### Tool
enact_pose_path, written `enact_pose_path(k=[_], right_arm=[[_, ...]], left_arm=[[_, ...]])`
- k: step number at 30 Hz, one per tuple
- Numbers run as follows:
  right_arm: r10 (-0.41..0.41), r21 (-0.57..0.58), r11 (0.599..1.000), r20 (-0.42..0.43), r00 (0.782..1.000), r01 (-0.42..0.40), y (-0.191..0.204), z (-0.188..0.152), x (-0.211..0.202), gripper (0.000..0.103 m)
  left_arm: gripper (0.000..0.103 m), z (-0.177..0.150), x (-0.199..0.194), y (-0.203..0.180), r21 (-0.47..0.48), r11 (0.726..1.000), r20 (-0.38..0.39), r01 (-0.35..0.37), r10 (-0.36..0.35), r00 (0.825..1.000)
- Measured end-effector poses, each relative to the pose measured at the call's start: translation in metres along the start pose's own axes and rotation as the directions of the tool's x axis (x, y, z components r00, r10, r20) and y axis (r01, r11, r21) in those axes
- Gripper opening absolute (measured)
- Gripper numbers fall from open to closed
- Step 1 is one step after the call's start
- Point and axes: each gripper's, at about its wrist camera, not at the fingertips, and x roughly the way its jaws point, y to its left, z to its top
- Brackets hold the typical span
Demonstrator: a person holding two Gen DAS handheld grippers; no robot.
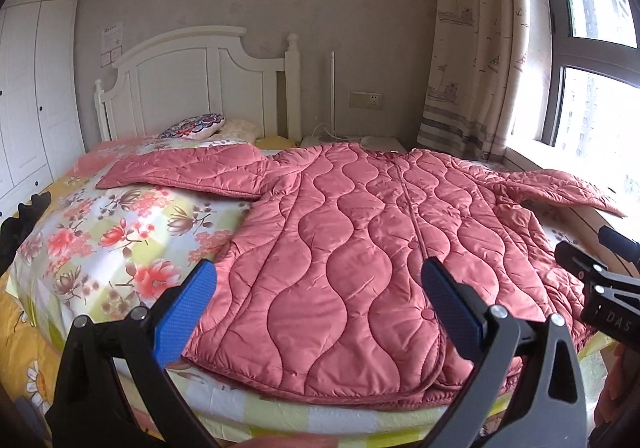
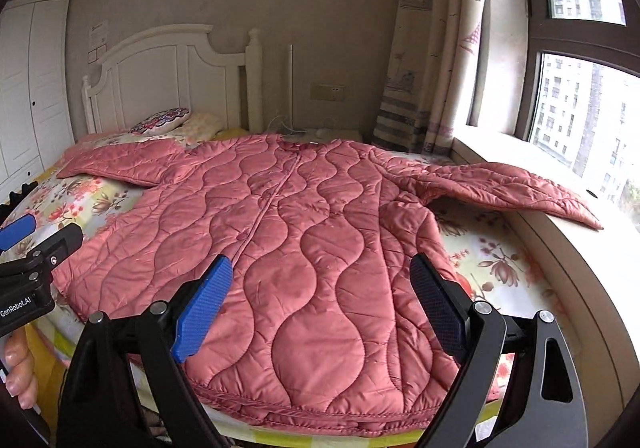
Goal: Fold large clothes
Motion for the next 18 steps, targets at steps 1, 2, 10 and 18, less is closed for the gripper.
enact_pose_path(k=[1,2,10,18], right_arm=[[0.000,0.001,1.000,0.000,1.000,0.000,-0.0010,0.0004,0.0000,0.087],[0.000,0.003,1.000,-0.003,1.000,0.000,-0.0013,0.0004,0.0006,0.087],[0.012,-0.012,1.000,-0.027,1.000,-0.012,0.0054,-0.0049,0.0082,0.087],[0.019,-0.001,1.000,-0.031,0.999,-0.019,0.0035,-0.0053,0.0089,0.087]], left_arm=[[0.101,-0.0002,-0.0008,-0.0001,0.004,1.000,0.004,-0.002,0.002,1.000],[0.101,0.0003,-0.0011,-0.0008,0.007,1.000,0.005,-0.003,0.003,1.000],[0.101,-0.0012,0.0023,0.0044,-0.003,1.000,-0.014,-0.009,0.009,1.000],[0.101,-0.0028,0.0037,0.0052,0.002,1.000,-0.020,-0.018,0.018,1.000]])
